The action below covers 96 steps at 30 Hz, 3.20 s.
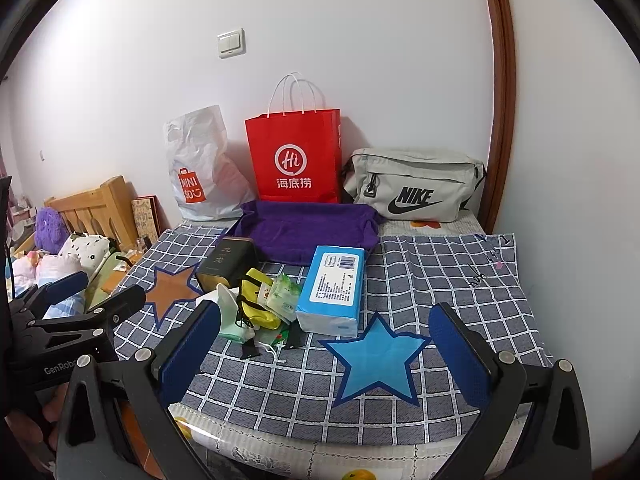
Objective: Organize soft objects
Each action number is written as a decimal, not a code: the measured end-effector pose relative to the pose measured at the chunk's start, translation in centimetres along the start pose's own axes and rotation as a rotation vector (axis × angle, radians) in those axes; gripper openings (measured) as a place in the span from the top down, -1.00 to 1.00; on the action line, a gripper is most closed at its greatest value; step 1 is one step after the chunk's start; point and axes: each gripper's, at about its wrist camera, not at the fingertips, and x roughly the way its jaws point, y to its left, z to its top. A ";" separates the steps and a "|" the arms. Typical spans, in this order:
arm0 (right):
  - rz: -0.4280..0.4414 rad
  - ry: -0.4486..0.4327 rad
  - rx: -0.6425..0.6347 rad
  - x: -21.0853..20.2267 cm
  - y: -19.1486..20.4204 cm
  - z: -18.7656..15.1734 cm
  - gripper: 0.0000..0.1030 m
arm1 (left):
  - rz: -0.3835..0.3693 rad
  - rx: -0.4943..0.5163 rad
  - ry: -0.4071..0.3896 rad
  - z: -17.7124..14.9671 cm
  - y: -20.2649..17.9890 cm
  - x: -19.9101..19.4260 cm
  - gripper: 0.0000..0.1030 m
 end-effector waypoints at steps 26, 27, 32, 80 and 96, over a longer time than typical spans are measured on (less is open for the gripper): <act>0.000 -0.007 0.002 0.2 -0.1 -0.3 -0.99 | 0.004 0.000 -0.004 -0.1 0.3 -0.1 -1.00; -0.001 -0.007 0.003 0.2 -0.1 -0.3 -0.99 | 0.004 -0.001 -0.003 -0.1 0.4 -0.1 -1.00; 0.001 -0.008 0.002 0.2 -0.1 -0.3 -0.99 | 0.005 0.000 -0.004 -0.2 0.4 -0.2 -1.00; 0.048 0.058 -0.023 7.6 -1.0 -1.6 -0.99 | 0.100 -0.044 0.194 -2.0 4.9 11.7 -1.00; 0.052 0.225 -0.060 16.0 -0.2 -4.3 -0.98 | 0.003 -0.004 0.326 -5.9 6.0 19.8 -0.99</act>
